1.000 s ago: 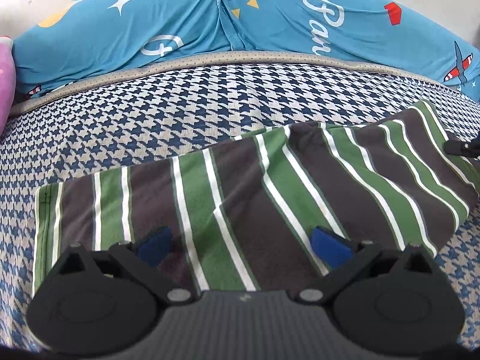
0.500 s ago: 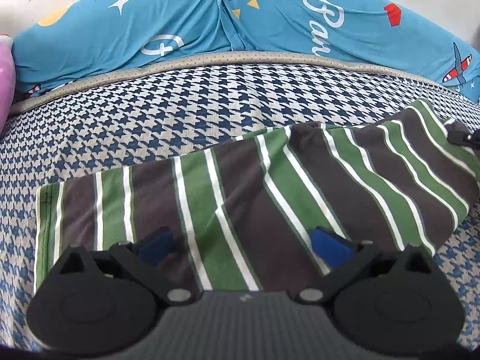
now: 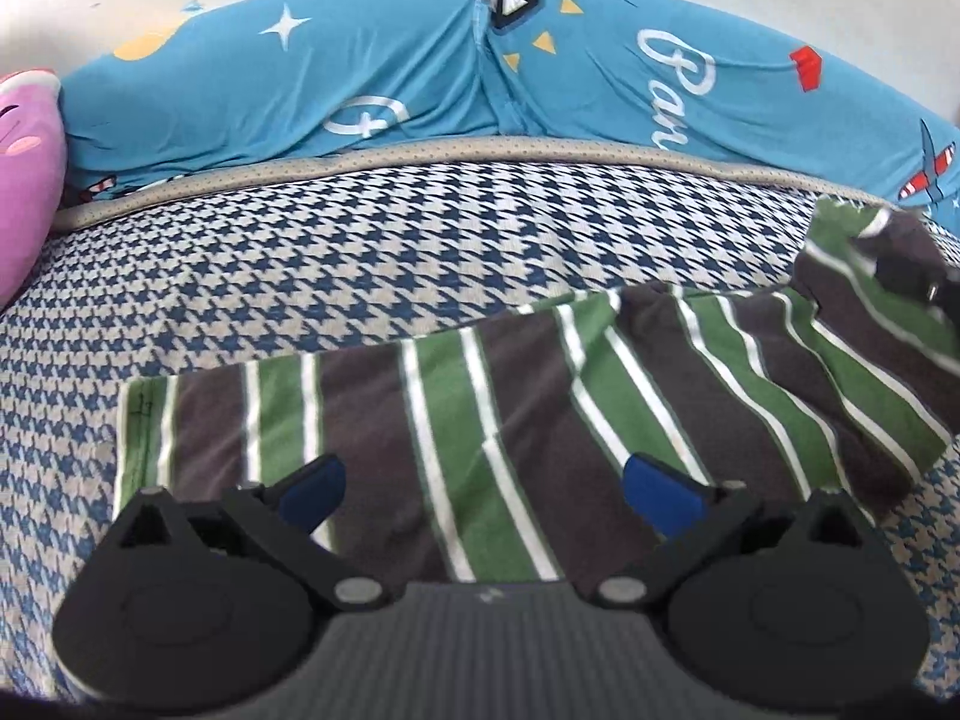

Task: Fold clothes

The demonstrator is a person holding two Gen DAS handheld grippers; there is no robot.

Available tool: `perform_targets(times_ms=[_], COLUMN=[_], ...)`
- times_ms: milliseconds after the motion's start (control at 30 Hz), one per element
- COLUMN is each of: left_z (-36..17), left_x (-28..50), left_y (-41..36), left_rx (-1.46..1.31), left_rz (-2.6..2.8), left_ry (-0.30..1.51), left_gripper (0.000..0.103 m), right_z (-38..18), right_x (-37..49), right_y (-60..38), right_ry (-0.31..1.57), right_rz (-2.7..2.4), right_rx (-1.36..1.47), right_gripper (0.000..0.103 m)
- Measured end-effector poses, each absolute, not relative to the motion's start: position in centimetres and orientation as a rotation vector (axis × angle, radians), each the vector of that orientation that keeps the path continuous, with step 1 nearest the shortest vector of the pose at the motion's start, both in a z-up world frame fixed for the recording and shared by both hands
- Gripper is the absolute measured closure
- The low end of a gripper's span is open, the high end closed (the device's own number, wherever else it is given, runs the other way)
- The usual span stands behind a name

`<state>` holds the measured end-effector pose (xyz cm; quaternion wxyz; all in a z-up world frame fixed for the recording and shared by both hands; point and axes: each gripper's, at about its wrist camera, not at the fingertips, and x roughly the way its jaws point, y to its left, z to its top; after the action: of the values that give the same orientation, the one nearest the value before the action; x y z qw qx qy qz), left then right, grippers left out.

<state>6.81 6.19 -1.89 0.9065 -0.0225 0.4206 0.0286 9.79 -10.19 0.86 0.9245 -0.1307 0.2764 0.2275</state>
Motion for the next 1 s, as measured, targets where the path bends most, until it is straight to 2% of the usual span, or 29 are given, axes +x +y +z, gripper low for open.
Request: perform_targets(times_ms=[233,333,467,533,700,1000], left_z=[-1.8,-1.8,-1.7,-1.7,-1.6,-1.6], left_x=[7.0,6.9,6.8,6.7,6.7,6.6], left_y=[7.4,7.8,8.0,8.0,7.9,7.6], left_rx=[-0.073,-0.080,-0.083,-0.084,-0.083,-0.075], left_rz=[0.077,0.082,0.086,0.087,0.095,0.100], left_ry=[0.868,0.869,0.872,0.871,0.865,0.860], left_gripper=[0.000,0.000,0.000,0.000,0.000,0.000], right_z=[-1.3,-1.7,-0.9,-0.3,2.0,2.9], right_x=[9.1,8.9,8.8,8.7,8.1,10.5], right_y=[-6.7,-6.5,-6.6,-7.1,-8.7,-11.7], right_ry=[0.634,0.648,0.672,0.691,0.676,0.627], right_rz=[0.564,0.593,0.642,0.683,0.755,0.516], right_rx=[-0.334,-0.332,-0.287,-0.243,-0.165,-0.057], right_gripper=[0.091,0.082,0.077,0.071,0.071,0.072])
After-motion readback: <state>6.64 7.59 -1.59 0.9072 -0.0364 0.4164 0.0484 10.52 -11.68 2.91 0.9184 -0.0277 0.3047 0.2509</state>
